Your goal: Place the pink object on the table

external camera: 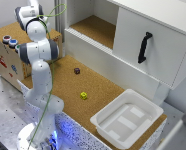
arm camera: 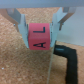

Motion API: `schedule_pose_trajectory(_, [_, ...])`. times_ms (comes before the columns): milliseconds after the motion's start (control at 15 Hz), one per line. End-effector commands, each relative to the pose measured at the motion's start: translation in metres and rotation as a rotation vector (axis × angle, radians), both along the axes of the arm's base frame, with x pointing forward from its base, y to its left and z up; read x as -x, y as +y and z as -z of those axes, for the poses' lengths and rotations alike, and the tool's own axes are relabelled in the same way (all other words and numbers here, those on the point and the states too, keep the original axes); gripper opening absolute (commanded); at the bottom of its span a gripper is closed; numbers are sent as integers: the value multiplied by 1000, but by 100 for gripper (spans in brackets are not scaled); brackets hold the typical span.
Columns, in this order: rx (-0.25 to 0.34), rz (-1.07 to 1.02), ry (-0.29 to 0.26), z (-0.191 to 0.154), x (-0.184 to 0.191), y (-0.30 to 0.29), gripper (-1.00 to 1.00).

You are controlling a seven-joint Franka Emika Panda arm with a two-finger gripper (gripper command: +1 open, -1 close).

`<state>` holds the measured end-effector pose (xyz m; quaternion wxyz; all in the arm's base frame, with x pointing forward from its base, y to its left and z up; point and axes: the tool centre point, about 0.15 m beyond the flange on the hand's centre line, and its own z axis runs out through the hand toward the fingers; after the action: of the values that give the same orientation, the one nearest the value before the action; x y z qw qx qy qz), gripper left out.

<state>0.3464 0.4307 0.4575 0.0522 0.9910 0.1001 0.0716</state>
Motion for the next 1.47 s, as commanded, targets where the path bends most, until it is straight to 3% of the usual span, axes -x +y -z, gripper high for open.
schedule_pose_trajectory(0, [40,113,-78,-38,28,-72,-100])
schedule_pose_trajectory(267, [12,187,-69,-22,39,-162,-100])
schedule_pose_trajectory(533, [-74,237,-66,2,49,-247,-100])
schedule_pose_trajectory(733, [-104,221,-58,33,45,-300,-100])
schedule_pose_trajectory(1067, [-171,207,-34,92,27,-373,-100])
schedule_pose_trajectory(1400, [-165,168,1,137,-20,-395,-100])
